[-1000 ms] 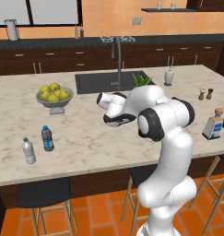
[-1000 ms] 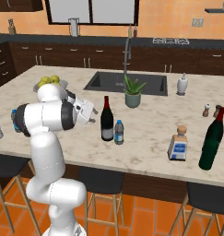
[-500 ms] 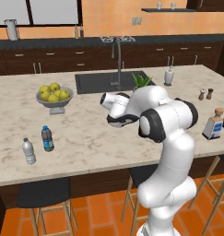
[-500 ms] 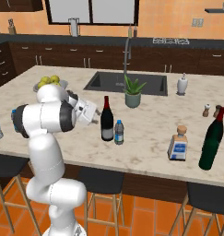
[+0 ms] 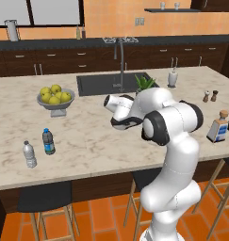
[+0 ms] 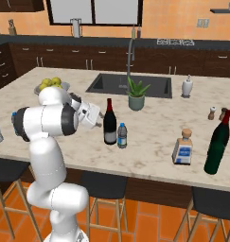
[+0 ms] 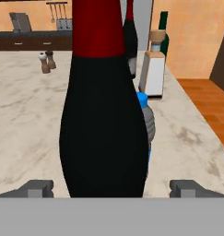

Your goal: Move the plastic bottles in the middle to the plastics group, and the glass bottles in the middle to the glass group.

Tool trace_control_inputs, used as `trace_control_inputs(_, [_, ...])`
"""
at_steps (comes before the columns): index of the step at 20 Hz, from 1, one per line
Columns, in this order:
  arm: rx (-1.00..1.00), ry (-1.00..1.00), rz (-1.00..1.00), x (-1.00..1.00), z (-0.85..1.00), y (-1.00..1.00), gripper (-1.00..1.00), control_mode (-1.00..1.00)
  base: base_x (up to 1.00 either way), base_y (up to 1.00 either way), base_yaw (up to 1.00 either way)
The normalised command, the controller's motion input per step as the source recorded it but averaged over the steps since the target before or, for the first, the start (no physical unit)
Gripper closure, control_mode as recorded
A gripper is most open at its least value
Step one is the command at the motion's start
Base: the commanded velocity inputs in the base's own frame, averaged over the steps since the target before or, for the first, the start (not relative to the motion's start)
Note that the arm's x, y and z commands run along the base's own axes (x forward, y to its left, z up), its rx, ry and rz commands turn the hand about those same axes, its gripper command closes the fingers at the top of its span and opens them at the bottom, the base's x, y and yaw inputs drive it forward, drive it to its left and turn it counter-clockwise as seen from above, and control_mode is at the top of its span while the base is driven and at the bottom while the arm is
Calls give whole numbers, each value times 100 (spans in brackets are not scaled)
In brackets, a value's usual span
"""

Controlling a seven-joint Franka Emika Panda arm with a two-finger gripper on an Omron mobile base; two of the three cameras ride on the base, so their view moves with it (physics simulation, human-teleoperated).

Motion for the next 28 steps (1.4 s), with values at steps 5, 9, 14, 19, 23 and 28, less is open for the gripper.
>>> trace_control_inputs(5, [0, 1, 0, 3, 0, -10, -100, -100, 0, 0, 0])
trace_control_inputs(9, [0, 4, 0, 0, 0, -18, -100, -100, 0, 0, 0])
trace_control_inputs(14, [0, 2, 0, 0, 0, -9, -100, -100, 0, 0, 0])
trace_control_inputs(19, [0, 2, 0, 0, 0, -14, -100, -100, 0, 0, 0])
trace_control_inputs(23, [0, 3, 0, 0, 0, -8, -100, -100, 0, 0, 0])
trace_control_inputs(28, [0, 0, 0, 0, 0, 0, 100, -100, 0, 0, 0])
